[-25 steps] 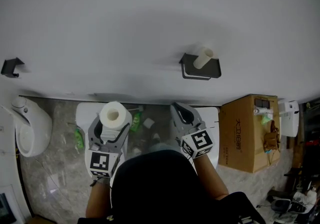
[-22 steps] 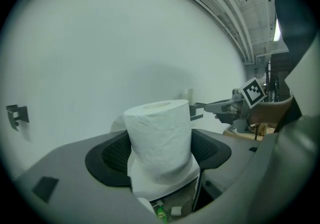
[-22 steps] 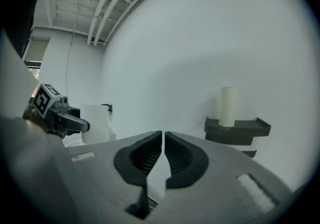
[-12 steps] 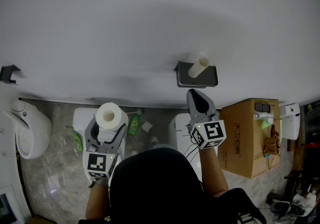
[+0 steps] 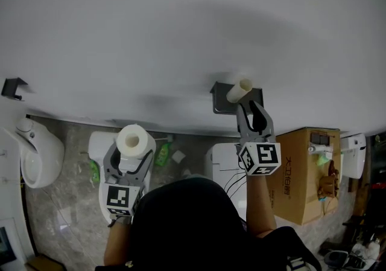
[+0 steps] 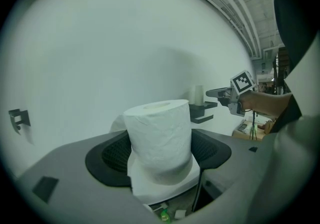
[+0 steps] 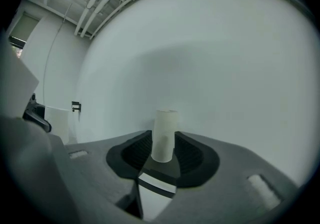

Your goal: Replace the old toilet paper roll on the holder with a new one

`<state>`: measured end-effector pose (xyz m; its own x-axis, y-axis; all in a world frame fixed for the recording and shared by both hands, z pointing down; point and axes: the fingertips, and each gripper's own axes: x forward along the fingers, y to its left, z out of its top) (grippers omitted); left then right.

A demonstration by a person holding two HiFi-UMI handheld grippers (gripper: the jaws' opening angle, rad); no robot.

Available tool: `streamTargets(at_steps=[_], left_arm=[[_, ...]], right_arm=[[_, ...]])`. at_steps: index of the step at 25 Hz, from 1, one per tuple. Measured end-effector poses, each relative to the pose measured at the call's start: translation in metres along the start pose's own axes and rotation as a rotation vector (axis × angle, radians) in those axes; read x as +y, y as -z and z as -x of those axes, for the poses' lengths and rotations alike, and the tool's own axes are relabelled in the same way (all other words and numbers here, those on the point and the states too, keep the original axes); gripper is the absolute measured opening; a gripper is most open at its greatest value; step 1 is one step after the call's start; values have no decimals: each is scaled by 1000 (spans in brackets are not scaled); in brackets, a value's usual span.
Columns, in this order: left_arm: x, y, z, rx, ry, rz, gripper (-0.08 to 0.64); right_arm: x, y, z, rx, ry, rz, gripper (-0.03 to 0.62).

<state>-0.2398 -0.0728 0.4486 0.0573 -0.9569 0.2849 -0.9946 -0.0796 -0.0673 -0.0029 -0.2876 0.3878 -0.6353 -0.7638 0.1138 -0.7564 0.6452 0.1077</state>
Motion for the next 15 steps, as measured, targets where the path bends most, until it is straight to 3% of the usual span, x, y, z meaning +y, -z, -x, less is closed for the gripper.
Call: streamTargets(at_steps=[10, 15], left_arm=[[1, -4, -12, 12, -59, 24, 376], [1, -2, -15, 10, -73, 33, 376]], right_arm=[[-7, -2, -32, 44, -63, 10, 319], [-5, -1, -44, 72, -88, 29, 367]])
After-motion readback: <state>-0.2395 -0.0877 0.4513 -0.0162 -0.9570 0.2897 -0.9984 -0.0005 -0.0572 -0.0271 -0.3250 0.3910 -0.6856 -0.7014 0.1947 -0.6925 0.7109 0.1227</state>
